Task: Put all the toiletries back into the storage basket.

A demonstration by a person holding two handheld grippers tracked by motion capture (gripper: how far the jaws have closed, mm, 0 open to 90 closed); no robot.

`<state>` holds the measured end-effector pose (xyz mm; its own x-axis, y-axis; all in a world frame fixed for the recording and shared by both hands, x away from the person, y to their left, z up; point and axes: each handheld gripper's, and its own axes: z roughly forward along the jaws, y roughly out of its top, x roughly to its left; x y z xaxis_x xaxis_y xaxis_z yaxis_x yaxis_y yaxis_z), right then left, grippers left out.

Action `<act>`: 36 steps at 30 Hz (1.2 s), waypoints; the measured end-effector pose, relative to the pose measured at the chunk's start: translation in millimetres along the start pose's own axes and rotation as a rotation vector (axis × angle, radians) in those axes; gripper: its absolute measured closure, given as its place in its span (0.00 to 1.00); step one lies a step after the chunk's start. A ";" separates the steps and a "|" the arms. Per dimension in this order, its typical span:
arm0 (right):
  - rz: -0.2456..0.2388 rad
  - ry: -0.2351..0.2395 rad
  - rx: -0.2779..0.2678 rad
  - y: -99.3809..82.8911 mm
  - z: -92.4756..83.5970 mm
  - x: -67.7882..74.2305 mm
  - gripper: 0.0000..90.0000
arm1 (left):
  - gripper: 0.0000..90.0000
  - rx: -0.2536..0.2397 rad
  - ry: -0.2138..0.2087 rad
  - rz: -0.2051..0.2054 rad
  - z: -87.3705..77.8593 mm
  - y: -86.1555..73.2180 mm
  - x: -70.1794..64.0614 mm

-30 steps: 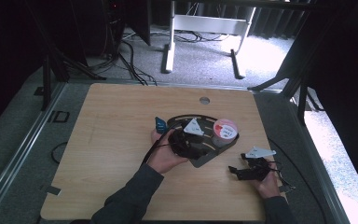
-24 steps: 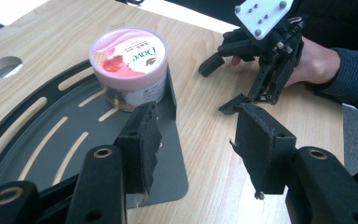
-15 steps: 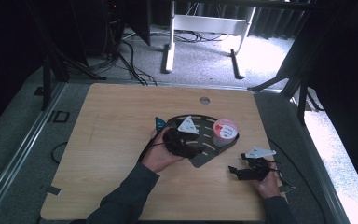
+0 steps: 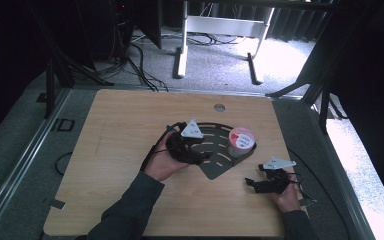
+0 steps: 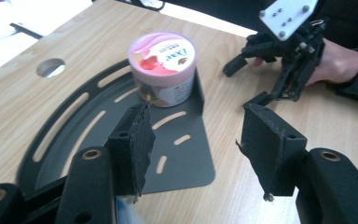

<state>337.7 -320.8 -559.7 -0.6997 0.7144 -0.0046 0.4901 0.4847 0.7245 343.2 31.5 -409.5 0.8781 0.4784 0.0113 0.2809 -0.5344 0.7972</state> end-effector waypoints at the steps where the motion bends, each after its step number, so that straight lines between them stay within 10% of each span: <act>1: -0.001 0.000 0.000 0.0 0.0 -0.1 0.19 | 0.48 0.000 0.004 -0.001 -1.4 -0.8 1.5; 36: 0.000 0.001 -0.001 0.0 0.0 0.1 0.19 | 0.58 0.049 0.096 -0.078 -15.9 -27.3 35.3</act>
<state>337.6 -320.7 -559.7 -0.7001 0.7140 -0.0037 0.4900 0.4842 0.7249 360.4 74.1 -421.2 0.8126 0.5827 0.0102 0.3673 -0.5257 0.7673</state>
